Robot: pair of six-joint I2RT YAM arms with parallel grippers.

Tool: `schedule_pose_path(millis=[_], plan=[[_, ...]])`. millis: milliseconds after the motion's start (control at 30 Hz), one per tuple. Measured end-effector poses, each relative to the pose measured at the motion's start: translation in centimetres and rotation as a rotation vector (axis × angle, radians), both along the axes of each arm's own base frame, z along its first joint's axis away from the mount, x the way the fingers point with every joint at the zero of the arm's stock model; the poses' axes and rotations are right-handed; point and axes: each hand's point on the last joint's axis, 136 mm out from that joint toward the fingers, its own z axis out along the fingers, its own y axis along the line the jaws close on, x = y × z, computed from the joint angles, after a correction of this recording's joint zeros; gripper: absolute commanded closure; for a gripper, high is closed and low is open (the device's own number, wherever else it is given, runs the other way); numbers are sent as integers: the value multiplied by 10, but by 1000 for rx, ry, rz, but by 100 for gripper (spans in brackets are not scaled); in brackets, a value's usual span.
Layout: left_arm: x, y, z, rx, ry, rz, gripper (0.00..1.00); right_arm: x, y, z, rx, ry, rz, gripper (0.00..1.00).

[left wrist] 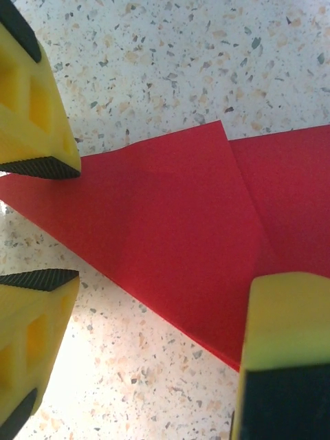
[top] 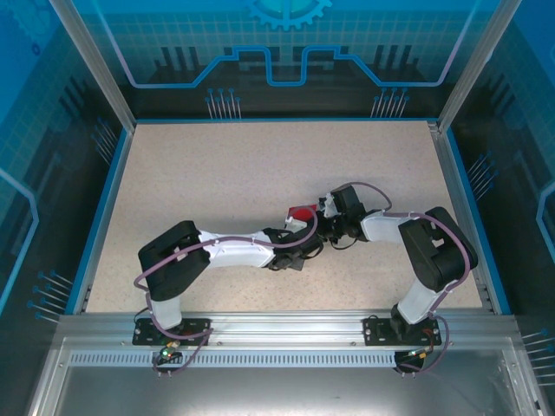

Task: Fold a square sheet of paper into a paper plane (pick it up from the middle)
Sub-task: Fourth fold the wing at the center of the table.

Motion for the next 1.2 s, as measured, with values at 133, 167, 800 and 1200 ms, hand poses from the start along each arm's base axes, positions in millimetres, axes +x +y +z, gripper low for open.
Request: schedule_pose_path(millis=[133, 167, 800, 1200], plan=[[0, 0, 0, 5, -7, -2, 68, 0, 1, 1, 5, 0, 1, 91], [1, 1, 1, 8, -10, 0, 69, 0, 1, 1, 5, 0, 1, 91], [5, 11, -3, 70, -39, 14, 75, -1, 3, 2, 11, 2, 9, 93], [8, 14, -1, 94, -59, 5, 82, 1, 4, 4, 12, 0, 10, 93]])
